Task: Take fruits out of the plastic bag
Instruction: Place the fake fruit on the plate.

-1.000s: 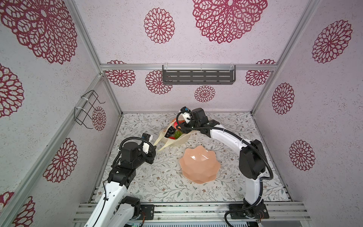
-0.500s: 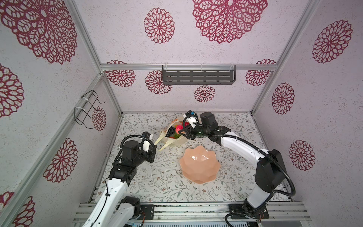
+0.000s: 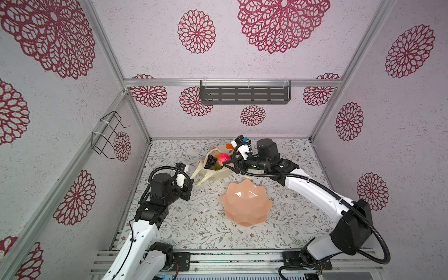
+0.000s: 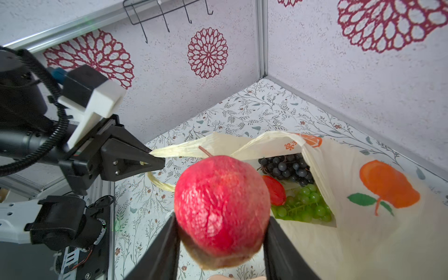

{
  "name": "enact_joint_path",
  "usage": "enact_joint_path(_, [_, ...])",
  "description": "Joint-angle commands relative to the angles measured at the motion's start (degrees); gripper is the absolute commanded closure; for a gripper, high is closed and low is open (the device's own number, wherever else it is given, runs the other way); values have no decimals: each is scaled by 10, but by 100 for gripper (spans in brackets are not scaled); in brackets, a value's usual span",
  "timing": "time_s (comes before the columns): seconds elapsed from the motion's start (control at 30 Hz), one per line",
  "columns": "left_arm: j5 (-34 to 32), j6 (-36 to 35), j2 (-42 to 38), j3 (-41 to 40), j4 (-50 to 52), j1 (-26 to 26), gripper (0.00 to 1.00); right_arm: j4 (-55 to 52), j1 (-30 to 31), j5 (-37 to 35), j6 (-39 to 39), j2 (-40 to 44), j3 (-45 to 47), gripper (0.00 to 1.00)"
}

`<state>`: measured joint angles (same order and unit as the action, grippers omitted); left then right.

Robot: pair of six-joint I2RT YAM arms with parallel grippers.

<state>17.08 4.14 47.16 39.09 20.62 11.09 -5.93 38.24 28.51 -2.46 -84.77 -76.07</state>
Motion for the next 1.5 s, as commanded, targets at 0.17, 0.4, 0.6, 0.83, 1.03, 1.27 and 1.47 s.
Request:
enact_joint_path(0.17, [16,1,1,12,-7,0,95,-87,25,-72,25,106,77,62])
enact_joint_path(0.4, [5,-1,5,13,9,19,94,-128,46,-126,-5,189,179,63])
enact_joint_path(0.6, [-15,-7,9,14,20,28,93,-156,59,-168,-30,210,236,63])
enact_joint_path(0.83, [-24,-8,6,16,26,28,93,-131,61,-241,-47,192,286,61])
enact_joint_path(1.03, [-26,-7,2,17,29,30,93,-86,61,-251,-55,147,307,58])
enact_joint_path(1.27, [-29,-8,-6,16,30,32,92,-49,61,-266,-71,67,294,57])
enact_joint_path(1.47, [-31,-9,-6,15,32,35,91,-38,60,-276,-72,13,286,53])
